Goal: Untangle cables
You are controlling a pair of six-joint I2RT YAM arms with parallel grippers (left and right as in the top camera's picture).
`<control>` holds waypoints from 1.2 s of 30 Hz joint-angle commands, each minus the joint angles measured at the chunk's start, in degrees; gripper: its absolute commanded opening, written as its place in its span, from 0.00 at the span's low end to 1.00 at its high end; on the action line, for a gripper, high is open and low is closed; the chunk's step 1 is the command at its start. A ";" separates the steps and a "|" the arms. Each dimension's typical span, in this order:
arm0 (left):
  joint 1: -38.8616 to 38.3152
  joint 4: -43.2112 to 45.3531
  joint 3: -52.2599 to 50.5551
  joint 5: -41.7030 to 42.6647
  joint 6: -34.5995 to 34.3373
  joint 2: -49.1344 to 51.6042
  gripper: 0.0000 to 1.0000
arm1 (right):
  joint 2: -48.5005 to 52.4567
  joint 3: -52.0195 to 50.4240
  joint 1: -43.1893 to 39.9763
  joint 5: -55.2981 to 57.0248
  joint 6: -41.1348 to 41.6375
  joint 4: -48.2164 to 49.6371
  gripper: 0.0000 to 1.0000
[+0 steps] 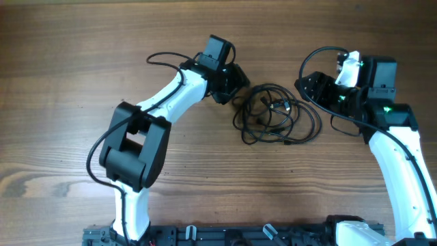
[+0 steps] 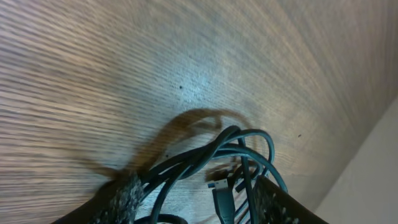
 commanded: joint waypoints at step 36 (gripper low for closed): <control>0.26 -8.39 -3.43 4.46 76.35 1.75 0.19 | 0.48 1.07 0.28 1.51 -1.90 -1.57 0.75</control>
